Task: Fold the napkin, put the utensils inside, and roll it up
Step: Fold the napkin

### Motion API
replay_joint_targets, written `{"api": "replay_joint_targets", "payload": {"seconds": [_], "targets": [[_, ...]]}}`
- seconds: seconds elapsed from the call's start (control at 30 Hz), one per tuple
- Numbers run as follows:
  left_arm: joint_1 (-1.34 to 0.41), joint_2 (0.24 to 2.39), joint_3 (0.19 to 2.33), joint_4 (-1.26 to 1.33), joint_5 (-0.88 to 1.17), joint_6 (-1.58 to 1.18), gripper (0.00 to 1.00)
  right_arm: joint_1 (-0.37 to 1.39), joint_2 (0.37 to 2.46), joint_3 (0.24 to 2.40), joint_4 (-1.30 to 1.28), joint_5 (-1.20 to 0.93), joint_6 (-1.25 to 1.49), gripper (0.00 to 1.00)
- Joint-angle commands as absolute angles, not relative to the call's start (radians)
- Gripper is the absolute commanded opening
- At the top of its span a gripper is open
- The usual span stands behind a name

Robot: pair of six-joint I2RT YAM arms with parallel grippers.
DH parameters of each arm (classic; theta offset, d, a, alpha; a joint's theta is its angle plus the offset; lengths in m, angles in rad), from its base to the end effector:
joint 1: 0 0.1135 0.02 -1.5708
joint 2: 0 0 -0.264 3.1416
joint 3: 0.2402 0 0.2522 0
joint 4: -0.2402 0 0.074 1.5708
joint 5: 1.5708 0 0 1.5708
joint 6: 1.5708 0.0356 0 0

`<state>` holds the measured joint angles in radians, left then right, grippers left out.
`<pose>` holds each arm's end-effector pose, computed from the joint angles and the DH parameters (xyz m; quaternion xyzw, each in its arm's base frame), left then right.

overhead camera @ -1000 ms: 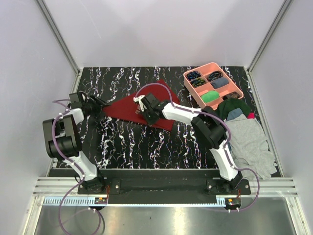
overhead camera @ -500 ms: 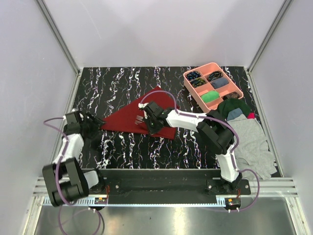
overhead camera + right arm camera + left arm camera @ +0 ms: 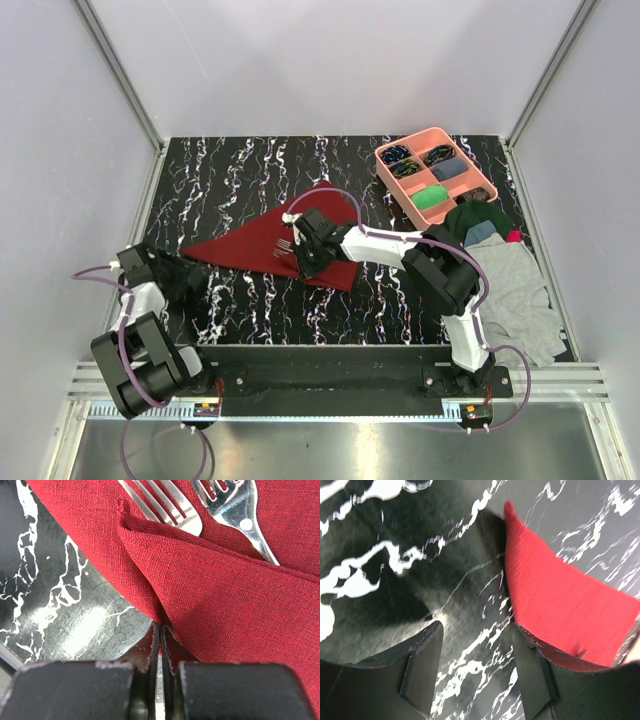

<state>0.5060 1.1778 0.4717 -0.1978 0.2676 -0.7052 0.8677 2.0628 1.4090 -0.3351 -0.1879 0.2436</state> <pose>0.1893 0.0941 0.1590 -0.4972 0.7948 -0.1577 0.3102 0.2765 0.3365 0.1538 -0.3184 0.8994 0.2270 0.1952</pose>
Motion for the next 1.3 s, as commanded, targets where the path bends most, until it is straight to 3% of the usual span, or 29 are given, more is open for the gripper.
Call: {"api": "replay_joint_targets", "payload": {"seconds": [0.0, 0.43, 1.27], "targets": [[0.548, 1.173, 0.434, -0.003, 0.313, -0.755, 0.59, 0.877, 2.008, 1.391, -0.316, -0.241, 0.238, 0.07], [0.595, 1.371, 0.462, 0.155, 0.356, -0.827, 0.52, 0.877, 2.014, 1.390, -0.305, -0.268, 0.233, 0.13], [0.578, 1.526, 0.495, 0.285, 0.364, -0.884, 0.43, 0.877, 2.048, 1.430, -0.296, -0.314, 0.241, 0.16]]}}
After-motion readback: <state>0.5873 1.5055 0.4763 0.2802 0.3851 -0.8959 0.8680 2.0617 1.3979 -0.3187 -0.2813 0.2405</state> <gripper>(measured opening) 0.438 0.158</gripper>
